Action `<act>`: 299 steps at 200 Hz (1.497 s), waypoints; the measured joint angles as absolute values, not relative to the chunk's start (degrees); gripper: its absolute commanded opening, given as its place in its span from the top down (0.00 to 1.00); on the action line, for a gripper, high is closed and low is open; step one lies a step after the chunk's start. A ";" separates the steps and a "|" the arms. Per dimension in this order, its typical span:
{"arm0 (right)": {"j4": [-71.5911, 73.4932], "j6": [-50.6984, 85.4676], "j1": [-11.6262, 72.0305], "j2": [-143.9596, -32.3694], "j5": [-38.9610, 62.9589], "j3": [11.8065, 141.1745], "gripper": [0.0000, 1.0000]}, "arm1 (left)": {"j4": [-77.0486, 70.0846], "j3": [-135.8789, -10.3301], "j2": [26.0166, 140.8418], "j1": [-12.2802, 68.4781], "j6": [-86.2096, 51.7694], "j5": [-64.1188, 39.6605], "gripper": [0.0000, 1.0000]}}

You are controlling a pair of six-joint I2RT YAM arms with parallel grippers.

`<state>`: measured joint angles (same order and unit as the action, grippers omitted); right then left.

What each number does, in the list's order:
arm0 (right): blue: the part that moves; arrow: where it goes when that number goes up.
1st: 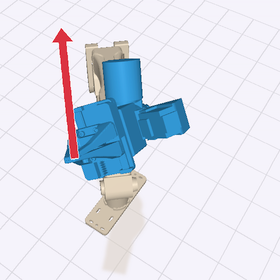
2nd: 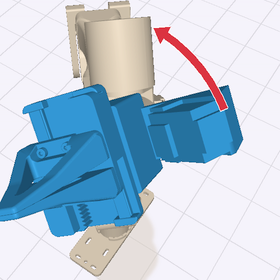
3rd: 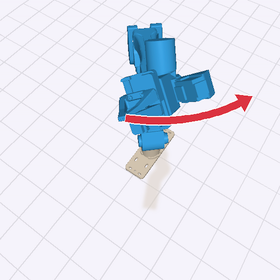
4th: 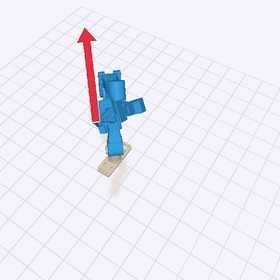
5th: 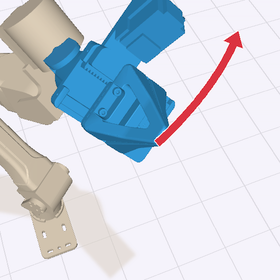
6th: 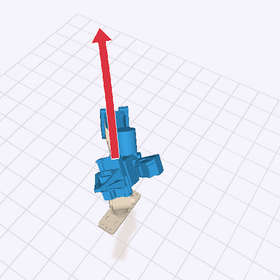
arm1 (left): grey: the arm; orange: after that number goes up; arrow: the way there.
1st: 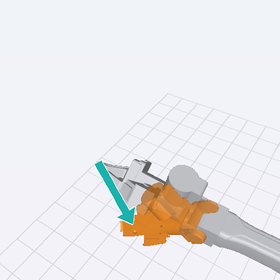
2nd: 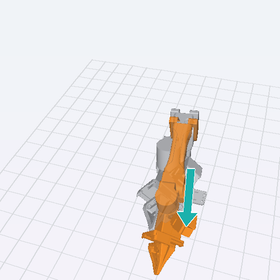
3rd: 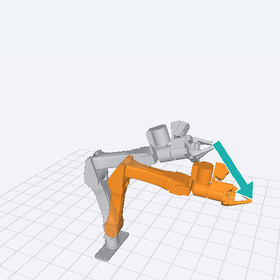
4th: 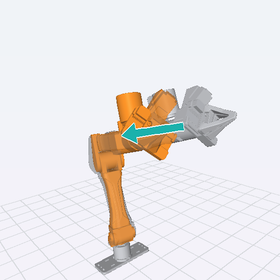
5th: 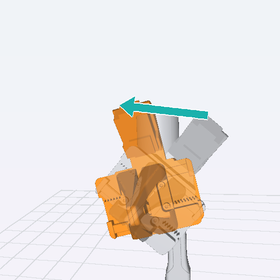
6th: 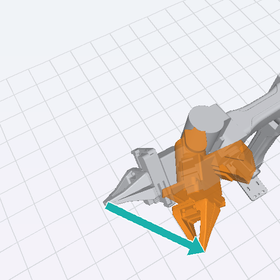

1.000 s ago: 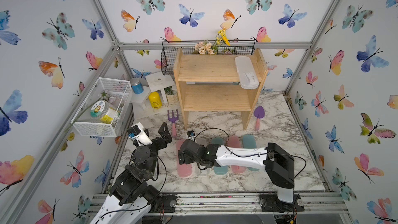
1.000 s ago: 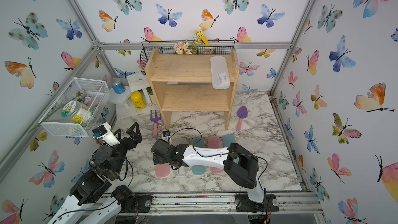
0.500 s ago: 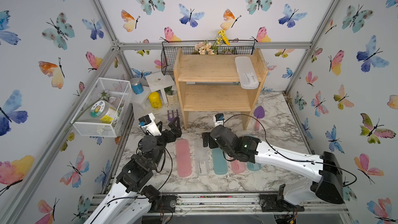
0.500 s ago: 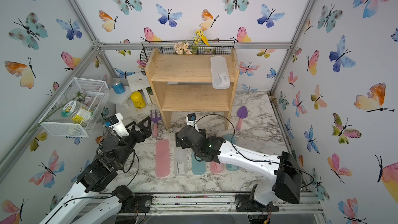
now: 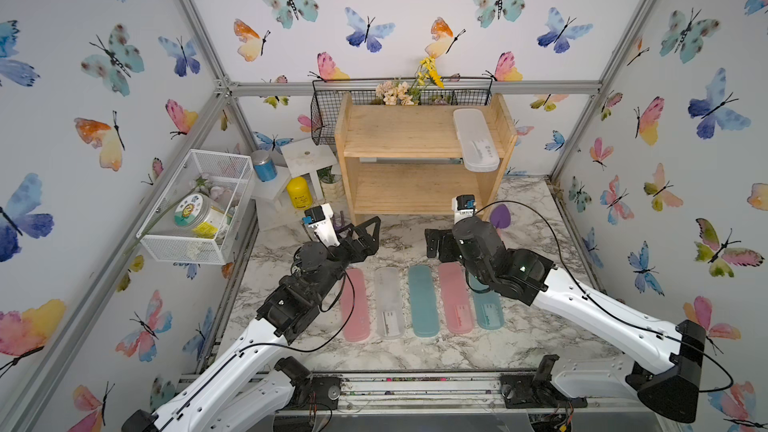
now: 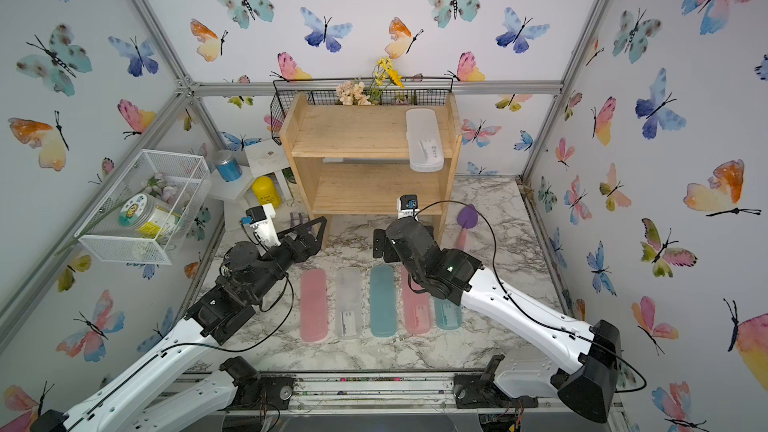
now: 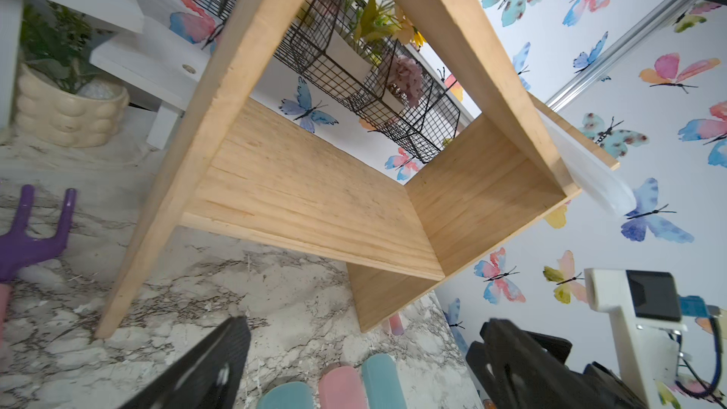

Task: Remove the pencil cases from the shelf
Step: Pick up the pencil case from the shelf.

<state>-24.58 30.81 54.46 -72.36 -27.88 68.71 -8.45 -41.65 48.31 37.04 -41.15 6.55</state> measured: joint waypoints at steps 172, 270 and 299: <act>-29.50 24.91 46.30 -64.38 -29.71 72.58 0.01 | -33.30 -49.28 72.55 42.50 -51.37 -3.38 0.01; -34.39 19.44 39.42 -59.27 -37.06 79.09 0.01 | -43.66 -67.29 87.22 44.27 -60.77 -11.27 0.01; -34.81 18.74 37.52 -58.59 -38.30 78.67 0.01 | -43.38 -72.23 89.84 44.77 -62.30 -12.64 0.01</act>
<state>-34.81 18.74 37.52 -58.59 -38.30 78.67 -43.38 -72.23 89.84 44.77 -62.30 -12.64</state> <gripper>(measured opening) 0.991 0.986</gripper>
